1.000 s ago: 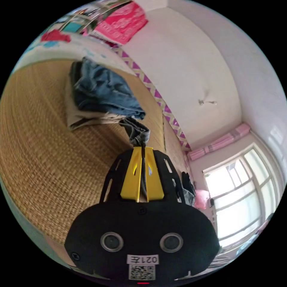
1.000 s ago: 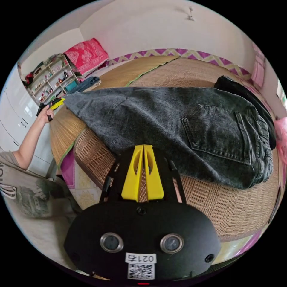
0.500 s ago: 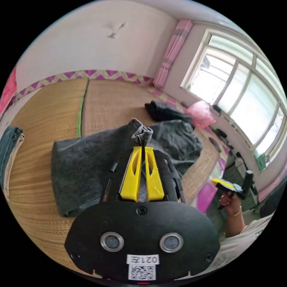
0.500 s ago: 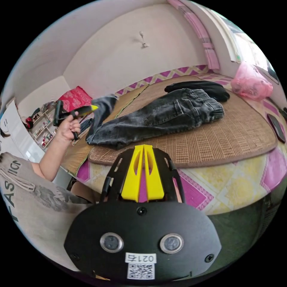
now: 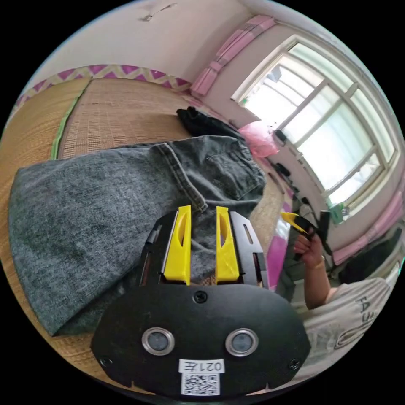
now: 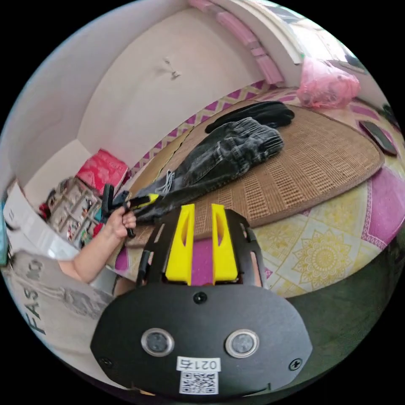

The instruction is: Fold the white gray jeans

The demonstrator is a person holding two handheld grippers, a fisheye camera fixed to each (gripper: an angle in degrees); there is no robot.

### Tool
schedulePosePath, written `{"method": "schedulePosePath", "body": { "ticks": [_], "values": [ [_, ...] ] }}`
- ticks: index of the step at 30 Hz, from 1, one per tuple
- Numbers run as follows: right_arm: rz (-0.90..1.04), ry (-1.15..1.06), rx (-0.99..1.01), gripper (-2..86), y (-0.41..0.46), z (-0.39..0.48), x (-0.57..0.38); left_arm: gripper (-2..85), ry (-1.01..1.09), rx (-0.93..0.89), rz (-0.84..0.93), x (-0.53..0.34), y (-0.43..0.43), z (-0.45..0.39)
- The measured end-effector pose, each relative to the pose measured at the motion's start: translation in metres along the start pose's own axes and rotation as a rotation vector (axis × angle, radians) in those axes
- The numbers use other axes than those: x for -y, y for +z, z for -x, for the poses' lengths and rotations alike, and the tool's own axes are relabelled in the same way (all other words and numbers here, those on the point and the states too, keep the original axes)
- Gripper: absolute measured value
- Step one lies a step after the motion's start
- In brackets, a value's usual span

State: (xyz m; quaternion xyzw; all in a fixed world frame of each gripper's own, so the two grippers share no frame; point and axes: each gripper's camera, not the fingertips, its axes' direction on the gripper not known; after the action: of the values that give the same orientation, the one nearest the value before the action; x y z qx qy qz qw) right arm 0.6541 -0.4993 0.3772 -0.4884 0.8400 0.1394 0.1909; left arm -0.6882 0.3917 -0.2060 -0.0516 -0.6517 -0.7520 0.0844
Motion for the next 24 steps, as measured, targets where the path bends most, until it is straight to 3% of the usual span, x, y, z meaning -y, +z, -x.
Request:
{"method": "schedulePosePath", "body": {
  "ticks": [8,18,21,24],
  "values": [
    [-0.129,0.534,0.176,13.9,0.018,-0.104,0.045,3.8,0.161,-0.034,-0.135,-0.056,-0.097,-0.028],
    [-0.198,0.765,0.305,7.8,0.076,-0.084,0.106,-0.6,0.102,-0.032,-0.200,-0.119,-0.208,0.001],
    [-0.225,0.626,0.263,6.5,0.059,-0.015,0.143,-0.9,0.085,-0.020,-0.240,-0.146,-0.249,0.015],
    [-0.217,0.260,0.072,6.3,0.039,0.140,0.206,-1.0,0.055,-0.013,-0.283,-0.176,-0.288,0.034]
  ]
}}
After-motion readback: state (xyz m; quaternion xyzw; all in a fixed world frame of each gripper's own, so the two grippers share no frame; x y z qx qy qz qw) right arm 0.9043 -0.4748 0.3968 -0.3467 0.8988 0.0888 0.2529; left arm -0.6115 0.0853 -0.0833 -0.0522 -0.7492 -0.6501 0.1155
